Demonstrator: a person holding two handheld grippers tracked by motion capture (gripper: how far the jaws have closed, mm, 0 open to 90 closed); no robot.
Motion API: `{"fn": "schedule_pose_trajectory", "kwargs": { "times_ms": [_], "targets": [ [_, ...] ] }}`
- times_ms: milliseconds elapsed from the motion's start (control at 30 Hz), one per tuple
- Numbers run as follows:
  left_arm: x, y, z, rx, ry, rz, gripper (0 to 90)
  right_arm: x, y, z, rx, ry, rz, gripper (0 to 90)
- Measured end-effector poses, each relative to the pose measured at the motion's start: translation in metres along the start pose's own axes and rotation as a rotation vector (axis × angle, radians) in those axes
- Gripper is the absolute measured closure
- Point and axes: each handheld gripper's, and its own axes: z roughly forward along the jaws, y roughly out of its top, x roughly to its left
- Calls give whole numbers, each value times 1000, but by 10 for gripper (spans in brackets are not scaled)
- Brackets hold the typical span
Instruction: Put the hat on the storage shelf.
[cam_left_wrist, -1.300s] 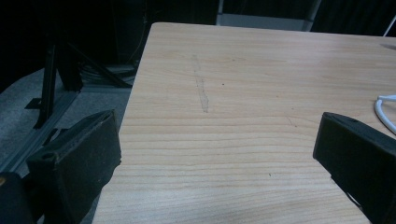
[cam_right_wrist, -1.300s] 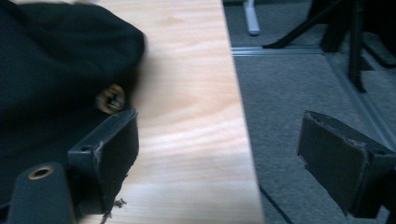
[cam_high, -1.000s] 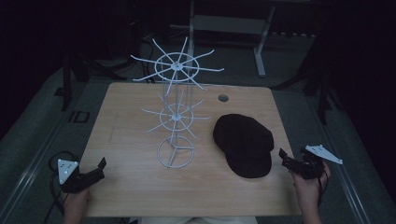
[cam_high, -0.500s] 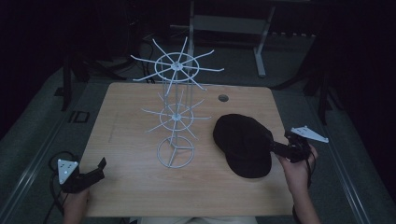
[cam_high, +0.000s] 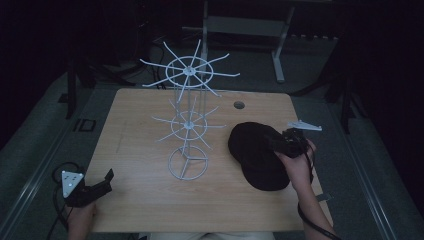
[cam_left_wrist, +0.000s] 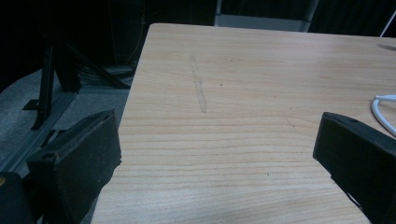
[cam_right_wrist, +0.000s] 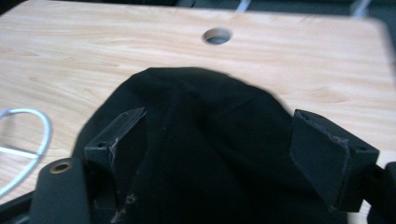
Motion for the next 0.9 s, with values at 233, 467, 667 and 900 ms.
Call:
{"fn": "schedule_pose_trajectory", "kwargs": {
  "times_ms": [233,467,667,900],
  "targets": [
    [0,0,0,-1,-2,-3,14,9,13,28,66,13,-15,195],
    [0,0,0,1,-2,-3,14,14,10,53,194,-39,-105,339],
    [0,0,0,2,0,-5,14,16,3,61,240,3,-134,633],
    [1,0,0,3,1,-6,15,16,0,54,185,13,-139,848]
  ]
}}
